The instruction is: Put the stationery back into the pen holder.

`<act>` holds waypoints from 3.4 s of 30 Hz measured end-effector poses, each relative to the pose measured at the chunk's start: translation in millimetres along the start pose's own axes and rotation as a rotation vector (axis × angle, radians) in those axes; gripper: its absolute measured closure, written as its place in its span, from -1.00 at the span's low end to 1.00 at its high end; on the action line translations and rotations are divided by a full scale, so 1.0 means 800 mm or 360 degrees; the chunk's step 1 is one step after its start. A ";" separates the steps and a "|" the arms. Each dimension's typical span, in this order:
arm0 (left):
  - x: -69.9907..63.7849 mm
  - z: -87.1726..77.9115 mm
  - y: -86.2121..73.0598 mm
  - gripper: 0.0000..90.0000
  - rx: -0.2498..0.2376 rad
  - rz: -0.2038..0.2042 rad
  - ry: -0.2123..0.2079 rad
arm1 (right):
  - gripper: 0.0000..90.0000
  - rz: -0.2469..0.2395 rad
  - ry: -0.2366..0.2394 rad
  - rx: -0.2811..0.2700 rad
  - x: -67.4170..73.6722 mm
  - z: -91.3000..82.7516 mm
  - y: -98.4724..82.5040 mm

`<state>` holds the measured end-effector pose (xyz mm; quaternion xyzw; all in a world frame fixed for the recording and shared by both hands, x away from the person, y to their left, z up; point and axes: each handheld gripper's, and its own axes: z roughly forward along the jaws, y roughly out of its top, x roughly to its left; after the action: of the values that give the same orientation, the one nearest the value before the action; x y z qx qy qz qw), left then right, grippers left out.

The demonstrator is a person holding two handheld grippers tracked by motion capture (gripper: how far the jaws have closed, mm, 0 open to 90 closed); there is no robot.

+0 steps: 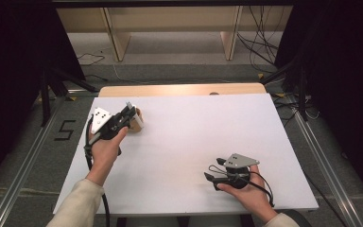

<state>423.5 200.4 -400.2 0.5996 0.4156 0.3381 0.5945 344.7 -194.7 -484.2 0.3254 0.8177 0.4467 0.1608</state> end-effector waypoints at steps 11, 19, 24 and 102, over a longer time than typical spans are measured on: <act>0.008 0.015 0.003 0.74 0.0000 0.0036 0.0056 | -0.38 0.0000 0.0000 -0.0002 0.000 0.000 0.000; 0.015 0.021 0.005 0.73 -0.0005 0.0036 0.0097 | -0.38 0.0000 0.0002 -0.0001 0.000 0.000 0.000; 0.018 0.026 0.005 0.73 -0.0005 0.0039 0.0124 | -0.38 0.0000 0.0004 0.0001 0.000 0.000 0.000; 0.032 0.060 -0.037 0.73 0.0269 0.0142 0.0256 | -0.37 -0.0011 0.0032 0.0016 0.001 0.003 -0.002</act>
<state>474.4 201.3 -435.0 0.6365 0.4618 0.3749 0.4910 344.8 -193.0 -487.1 0.3189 0.8227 0.4452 0.1526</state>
